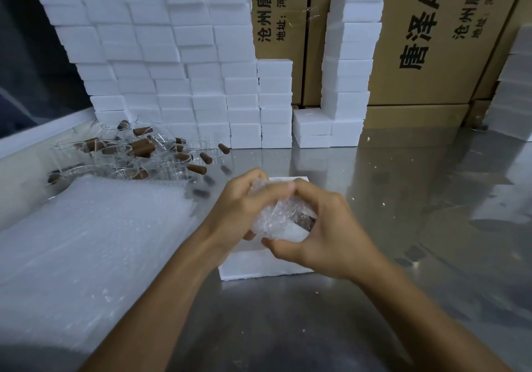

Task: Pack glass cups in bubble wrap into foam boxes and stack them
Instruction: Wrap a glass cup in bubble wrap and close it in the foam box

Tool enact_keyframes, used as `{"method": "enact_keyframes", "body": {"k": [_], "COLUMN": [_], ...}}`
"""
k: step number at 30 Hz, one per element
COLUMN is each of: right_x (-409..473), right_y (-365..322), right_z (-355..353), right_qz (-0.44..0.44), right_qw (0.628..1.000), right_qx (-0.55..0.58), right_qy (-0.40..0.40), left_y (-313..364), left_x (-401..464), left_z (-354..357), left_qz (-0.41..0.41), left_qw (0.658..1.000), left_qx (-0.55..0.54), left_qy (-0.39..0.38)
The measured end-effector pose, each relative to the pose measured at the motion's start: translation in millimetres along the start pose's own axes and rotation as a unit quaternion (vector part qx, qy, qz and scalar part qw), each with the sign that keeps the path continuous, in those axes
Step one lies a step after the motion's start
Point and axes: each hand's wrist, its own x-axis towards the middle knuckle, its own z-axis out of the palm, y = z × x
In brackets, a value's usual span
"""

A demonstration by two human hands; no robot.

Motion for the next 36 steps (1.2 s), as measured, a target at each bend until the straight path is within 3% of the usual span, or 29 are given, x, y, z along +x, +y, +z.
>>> {"method": "enact_keyframes", "body": {"k": [7, 11, 19, 22, 26, 36], "right_x": [0, 0, 6, 6, 5, 2], "right_y": [-9, -10, -4, -2, 0, 6], "right_z": [0, -2, -12, -13, -15, -26], "right_qz": [0.024, 0.073, 0.138, 0.177, 0.192, 0.162], "right_qw": [0.996, 0.986, 0.923, 0.886, 0.87, 0.892], "right_qx": [0.071, 0.14, 0.358, 0.429, 0.455, 0.402], "right_qy": [-0.045, -0.052, 0.024, 0.003, -0.016, -0.128], "left_y": [-2, -3, -7, -11, -14, -12], "left_x": [1, 1, 4, 3, 4, 1], "left_z": [-6, -5, -8, -6, -8, -22], "left_qz": [-0.051, -0.034, -0.014, -0.017, -0.021, -0.013], "left_qw": [0.997, 0.979, 0.964, 0.965, 0.969, 0.975], "left_qx": [-0.057, -0.196, -0.262, -0.256, -0.241, -0.157], "left_qy": [-0.016, -0.048, -0.047, -0.046, -0.051, -0.16]}}
